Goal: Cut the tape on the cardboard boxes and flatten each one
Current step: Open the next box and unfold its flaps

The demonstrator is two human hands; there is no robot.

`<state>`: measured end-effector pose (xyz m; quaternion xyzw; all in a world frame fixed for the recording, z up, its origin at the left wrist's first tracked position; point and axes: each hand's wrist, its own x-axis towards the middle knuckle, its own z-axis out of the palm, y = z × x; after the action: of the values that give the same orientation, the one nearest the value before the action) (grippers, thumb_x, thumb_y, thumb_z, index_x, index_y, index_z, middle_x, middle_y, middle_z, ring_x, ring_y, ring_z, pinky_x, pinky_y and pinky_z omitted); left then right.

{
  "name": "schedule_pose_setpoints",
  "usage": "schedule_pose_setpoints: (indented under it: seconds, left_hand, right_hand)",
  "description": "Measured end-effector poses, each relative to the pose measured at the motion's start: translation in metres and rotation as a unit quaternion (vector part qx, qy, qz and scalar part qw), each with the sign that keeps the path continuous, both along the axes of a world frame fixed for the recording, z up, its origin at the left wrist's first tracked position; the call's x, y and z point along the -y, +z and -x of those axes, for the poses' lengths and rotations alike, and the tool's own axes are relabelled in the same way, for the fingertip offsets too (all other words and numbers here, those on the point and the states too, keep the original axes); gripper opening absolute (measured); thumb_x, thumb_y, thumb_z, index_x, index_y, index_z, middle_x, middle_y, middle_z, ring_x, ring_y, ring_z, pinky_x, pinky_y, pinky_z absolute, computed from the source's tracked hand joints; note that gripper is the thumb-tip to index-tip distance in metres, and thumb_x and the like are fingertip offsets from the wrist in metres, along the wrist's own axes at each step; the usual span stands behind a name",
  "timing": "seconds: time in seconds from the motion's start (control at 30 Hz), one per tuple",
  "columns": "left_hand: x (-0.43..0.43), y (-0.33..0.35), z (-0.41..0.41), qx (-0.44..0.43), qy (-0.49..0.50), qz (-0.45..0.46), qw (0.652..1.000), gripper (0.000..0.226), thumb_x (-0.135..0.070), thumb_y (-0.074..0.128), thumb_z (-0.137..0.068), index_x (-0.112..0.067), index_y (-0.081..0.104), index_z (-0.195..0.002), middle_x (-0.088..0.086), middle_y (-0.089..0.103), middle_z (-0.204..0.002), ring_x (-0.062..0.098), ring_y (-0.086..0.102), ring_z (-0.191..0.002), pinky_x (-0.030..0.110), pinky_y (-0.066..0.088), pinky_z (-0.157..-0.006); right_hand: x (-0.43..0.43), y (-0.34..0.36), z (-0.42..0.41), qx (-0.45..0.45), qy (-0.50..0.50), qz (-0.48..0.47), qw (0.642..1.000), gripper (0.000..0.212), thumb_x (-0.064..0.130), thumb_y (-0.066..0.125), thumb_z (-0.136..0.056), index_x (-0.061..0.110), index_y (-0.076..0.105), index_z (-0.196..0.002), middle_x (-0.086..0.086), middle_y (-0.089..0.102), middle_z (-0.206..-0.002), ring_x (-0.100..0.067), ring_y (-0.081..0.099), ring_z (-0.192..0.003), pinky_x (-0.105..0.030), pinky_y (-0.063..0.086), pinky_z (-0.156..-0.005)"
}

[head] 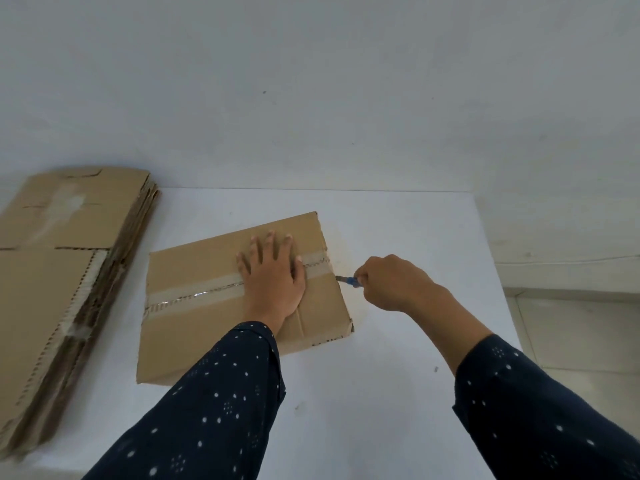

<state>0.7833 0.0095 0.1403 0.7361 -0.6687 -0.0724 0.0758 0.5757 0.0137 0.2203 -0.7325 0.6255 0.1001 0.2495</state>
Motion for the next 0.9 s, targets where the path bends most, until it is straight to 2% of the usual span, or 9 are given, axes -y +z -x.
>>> schedule_pose_setpoints:
  seconds: [0.2,0.37,0.43,0.5,0.57,0.6,0.67,0.7,0.9]
  left_hand:
    - [0.000,-0.001,-0.004,-0.016,-0.011,0.012,1.000,0.056,-0.046,0.025,-0.103,-0.028,0.029,-0.156,0.005,0.019,-0.166,0.034,0.007,-0.153,0.060,0.004,-0.121]
    - [0.000,0.001,-0.012,-0.057,-0.033,0.027,0.997,0.059,-0.047,0.027,-0.097,-0.025,0.041,-0.150,0.007,0.030,-0.162,0.034,0.016,-0.151,0.057,0.010,-0.121]
    - [0.004,0.006,-0.018,-0.069,-0.042,0.021,0.997,0.055,-0.048,0.033,-0.099,-0.026,0.043,-0.148,0.005,0.031,-0.161,0.031,0.019,-0.150,0.052,0.013,-0.121]
    - [0.010,0.012,-0.030,-0.066,-0.044,0.008,0.997,0.054,-0.053,0.039,-0.101,-0.030,0.040,-0.149,0.003,0.028,-0.162,0.029,0.019,-0.150,0.049,0.014,-0.121]
    - [0.018,0.018,-0.048,-0.053,-0.023,-0.024,0.998,0.062,-0.063,0.037,-0.098,-0.035,0.032,-0.153,0.005,0.019,-0.165,0.030,0.013,-0.152,0.051,0.011,-0.122]
    - [0.021,0.021,-0.059,-0.049,-0.008,-0.048,0.998,0.067,-0.069,0.035,-0.096,-0.039,0.027,-0.155,0.005,0.014,-0.167,0.031,0.008,-0.153,0.053,0.008,-0.122]
    - [0.026,0.025,-0.079,-0.037,0.005,-0.096,0.995,0.072,-0.077,0.031,-0.092,-0.046,0.018,-0.155,0.004,0.009,-0.167,0.033,0.003,-0.154,0.059,0.006,-0.121]
    - [0.027,0.027,-0.088,-0.029,0.004,-0.111,0.993,0.073,-0.079,0.030,-0.090,-0.048,0.016,-0.154,0.003,0.011,-0.167,0.033,0.004,-0.153,0.060,0.006,-0.120]
    - [0.016,0.043,-0.133,-0.032,0.084,-0.125,0.988,0.081,-0.082,0.036,-0.084,-0.046,0.018,-0.153,0.009,0.031,-0.152,0.040,0.027,-0.138,0.057,0.022,-0.115]
  right_hand:
    - [0.009,-0.031,0.026,0.027,-0.133,0.027,0.990,0.038,0.013,0.040,-0.097,0.025,0.056,-0.129,-0.005,0.060,-0.108,-0.024,0.056,-0.085,-0.030,0.044,-0.069]
    - [-0.005,-0.083,0.036,0.003,-0.116,-0.033,0.993,0.058,0.007,0.043,-0.097,0.017,0.029,-0.152,-0.014,0.048,-0.127,-0.030,0.053,-0.113,-0.032,0.047,-0.087]
    - [-0.002,-0.080,0.029,0.004,-0.102,0.006,0.995,0.054,0.011,0.043,-0.098,0.019,0.032,-0.151,-0.013,0.047,-0.128,-0.030,0.047,-0.118,-0.035,0.046,-0.092]
    - [-0.002,-0.064,0.014,0.083,-0.118,0.026,0.989,0.047,0.032,0.044,-0.102,0.022,0.038,-0.147,-0.009,0.051,-0.132,-0.027,0.048,-0.122,-0.037,0.044,-0.096]
    - [-0.004,-0.043,-0.006,0.202,-0.127,-0.065,0.969,0.070,0.067,0.053,-0.088,0.029,0.037,-0.145,-0.001,0.055,-0.129,-0.022,0.055,-0.117,-0.037,0.046,-0.095]
    - [-0.006,-0.033,-0.017,0.202,-0.090,-0.121,0.968,0.090,0.077,0.061,-0.074,0.032,0.031,-0.145,0.001,0.054,-0.130,-0.020,0.056,-0.115,-0.038,0.047,-0.094]
    - [-0.013,-0.025,-0.036,0.115,-0.008,-0.145,0.983,0.121,0.075,0.079,-0.053,0.030,0.018,-0.148,0.003,0.048,-0.137,-0.020,0.053,-0.120,-0.041,0.047,-0.098]
    - [-0.013,-0.026,-0.042,0.065,0.006,-0.122,0.990,0.124,0.067,0.084,-0.052,0.026,0.017,-0.148,0.005,0.048,-0.137,-0.021,0.052,-0.121,-0.043,0.047,-0.098]
    - [0.009,-0.016,-0.066,0.010,-0.102,0.016,0.995,0.093,0.053,0.079,-0.074,0.032,0.028,-0.149,0.001,0.051,-0.134,-0.027,0.054,-0.119,-0.034,0.045,-0.086]
